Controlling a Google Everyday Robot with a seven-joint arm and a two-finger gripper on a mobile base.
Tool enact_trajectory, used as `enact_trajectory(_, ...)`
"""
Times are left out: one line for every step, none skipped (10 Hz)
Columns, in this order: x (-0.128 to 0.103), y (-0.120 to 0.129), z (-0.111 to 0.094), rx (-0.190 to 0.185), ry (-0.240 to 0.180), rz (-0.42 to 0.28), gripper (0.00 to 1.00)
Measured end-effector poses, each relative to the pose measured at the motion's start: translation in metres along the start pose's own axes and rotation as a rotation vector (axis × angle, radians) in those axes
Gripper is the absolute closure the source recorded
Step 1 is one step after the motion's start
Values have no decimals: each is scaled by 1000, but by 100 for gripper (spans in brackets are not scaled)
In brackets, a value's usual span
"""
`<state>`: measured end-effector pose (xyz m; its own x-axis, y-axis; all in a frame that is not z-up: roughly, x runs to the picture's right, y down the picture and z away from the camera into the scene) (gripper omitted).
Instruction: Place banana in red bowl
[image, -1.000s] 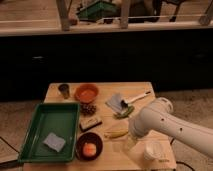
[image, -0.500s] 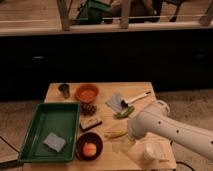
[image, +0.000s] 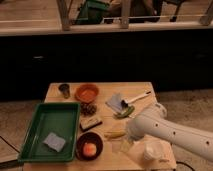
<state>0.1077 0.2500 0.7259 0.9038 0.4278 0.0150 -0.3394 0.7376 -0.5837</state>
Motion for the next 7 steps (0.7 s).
enact_trajectory(1, 0, 2, 2, 1, 5, 20)
enact_trajectory(0, 0, 7, 2, 2, 11, 20)
enact_trajectory(-1, 0, 11, 0, 5, 11, 20)
enact_trajectory(-1, 0, 14, 1, 7, 11, 20)
enact_trajectory(-1, 0, 16, 0, 8, 13, 20)
enact_trajectory(-1, 0, 19, -2, 10, 19, 20)
enact_trajectory(0, 0, 21, -3, 12, 24, 20)
